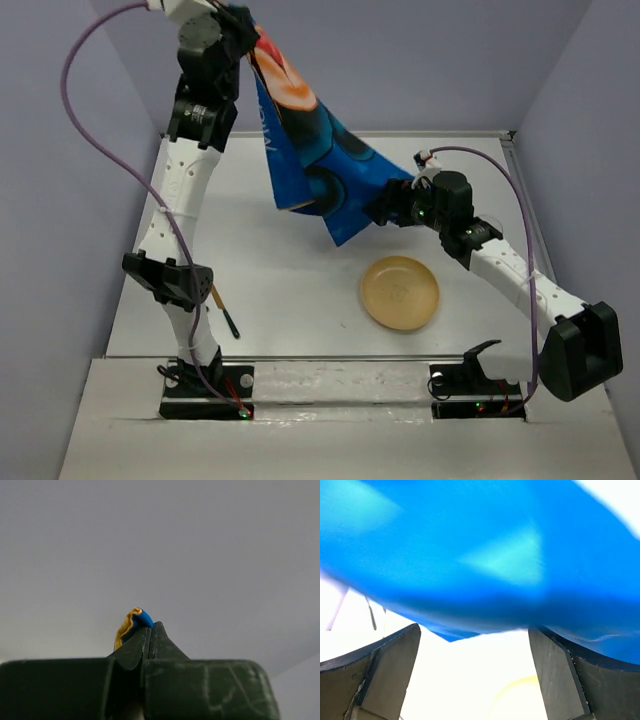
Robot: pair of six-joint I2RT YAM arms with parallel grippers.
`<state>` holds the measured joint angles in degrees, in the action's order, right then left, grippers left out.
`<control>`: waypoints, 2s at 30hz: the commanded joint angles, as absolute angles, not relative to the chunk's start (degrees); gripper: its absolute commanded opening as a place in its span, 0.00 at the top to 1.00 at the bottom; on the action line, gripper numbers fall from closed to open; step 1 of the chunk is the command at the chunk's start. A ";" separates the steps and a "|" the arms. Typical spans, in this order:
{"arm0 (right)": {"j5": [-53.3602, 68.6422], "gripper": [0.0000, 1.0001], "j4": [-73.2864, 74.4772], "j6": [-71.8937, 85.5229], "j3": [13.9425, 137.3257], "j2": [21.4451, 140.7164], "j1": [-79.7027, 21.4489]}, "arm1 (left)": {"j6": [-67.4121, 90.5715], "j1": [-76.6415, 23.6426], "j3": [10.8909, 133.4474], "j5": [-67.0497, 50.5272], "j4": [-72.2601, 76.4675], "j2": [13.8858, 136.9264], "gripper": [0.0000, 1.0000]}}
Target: Set the dinner table for one person
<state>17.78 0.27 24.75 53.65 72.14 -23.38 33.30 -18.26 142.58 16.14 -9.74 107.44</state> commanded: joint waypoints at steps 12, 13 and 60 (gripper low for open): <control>5.20 0.06 4.82 21.09 53.53 87.62 -23.91 | 39.01 -15.91 53.38 25.48 34.80 74.02 1.00; 4.05 0.06 5.36 21.35 53.44 88.41 -23.91 | 40.85 -15.65 51.17 25.40 35.59 72.96 1.00; 3.69 0.40 -1.84 34.53 60.64 102.12 -25.22 | 50.45 -7.65 13.63 11.43 45.18 49.05 1.00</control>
